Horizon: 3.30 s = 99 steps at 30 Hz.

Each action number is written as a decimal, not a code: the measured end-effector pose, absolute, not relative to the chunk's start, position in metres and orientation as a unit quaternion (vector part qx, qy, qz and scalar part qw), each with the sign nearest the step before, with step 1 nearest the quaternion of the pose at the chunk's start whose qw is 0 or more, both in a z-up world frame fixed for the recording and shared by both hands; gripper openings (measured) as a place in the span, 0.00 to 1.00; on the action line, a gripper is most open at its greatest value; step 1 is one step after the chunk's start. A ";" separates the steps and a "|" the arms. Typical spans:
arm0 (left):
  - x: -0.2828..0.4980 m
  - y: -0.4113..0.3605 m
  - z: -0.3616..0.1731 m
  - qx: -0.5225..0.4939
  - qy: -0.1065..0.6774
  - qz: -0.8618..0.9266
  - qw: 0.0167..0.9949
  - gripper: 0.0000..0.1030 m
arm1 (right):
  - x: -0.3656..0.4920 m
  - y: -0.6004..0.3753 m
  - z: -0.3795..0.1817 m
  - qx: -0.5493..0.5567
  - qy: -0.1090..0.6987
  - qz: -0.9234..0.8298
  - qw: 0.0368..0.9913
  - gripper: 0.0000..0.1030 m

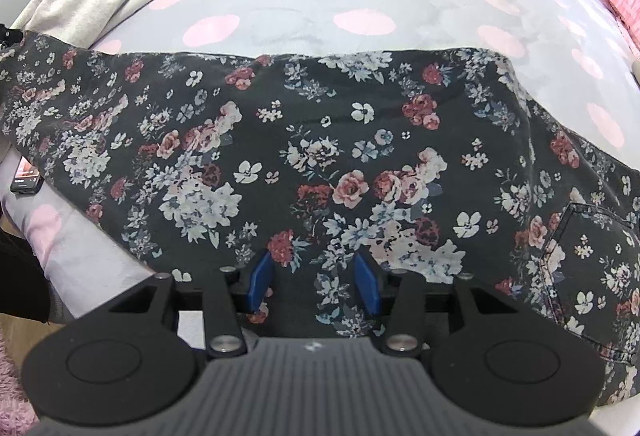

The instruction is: Fold clothes

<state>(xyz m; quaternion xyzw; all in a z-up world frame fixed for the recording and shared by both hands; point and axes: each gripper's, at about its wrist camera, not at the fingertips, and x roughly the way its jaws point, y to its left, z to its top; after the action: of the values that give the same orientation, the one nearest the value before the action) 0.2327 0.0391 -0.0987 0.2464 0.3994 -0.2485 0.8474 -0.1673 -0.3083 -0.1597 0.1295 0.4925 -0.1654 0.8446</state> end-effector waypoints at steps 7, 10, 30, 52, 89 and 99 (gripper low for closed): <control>0.217 0.016 -0.121 0.321 0.375 -0.272 0.826 0.40 | -0.155 -0.309 -0.169 0.125 0.499 -0.158 0.843 0.51; 0.207 0.006 -0.124 0.353 0.368 -0.277 0.814 0.22 | -0.152 -0.308 -0.170 0.122 0.497 -0.155 0.845 0.51; 0.013 -0.147 -0.007 0.357 0.292 -0.454 0.763 0.15 | -0.166 -0.320 -0.144 0.128 0.466 -0.194 0.854 0.51; -0.046 -0.201 -0.082 0.261 0.387 -0.535 0.704 0.47 | -0.192 -0.342 -0.143 0.203 0.451 -0.205 0.845 0.51; 0.046 -0.074 -0.126 0.354 0.406 -0.354 0.765 0.05 | -0.140 -0.366 -0.134 0.254 0.390 -0.212 0.859 0.14; 0.050 -0.053 -0.002 0.185 0.361 -0.425 0.809 0.05 | -0.139 -0.379 -0.156 0.310 0.420 -0.227 0.822 0.27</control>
<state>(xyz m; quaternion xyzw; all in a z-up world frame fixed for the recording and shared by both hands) 0.0498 -0.0531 -0.0018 0.1851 0.3610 -0.4253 0.8091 -0.1390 -0.3787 -0.1563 0.3103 0.4200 -0.2270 0.8221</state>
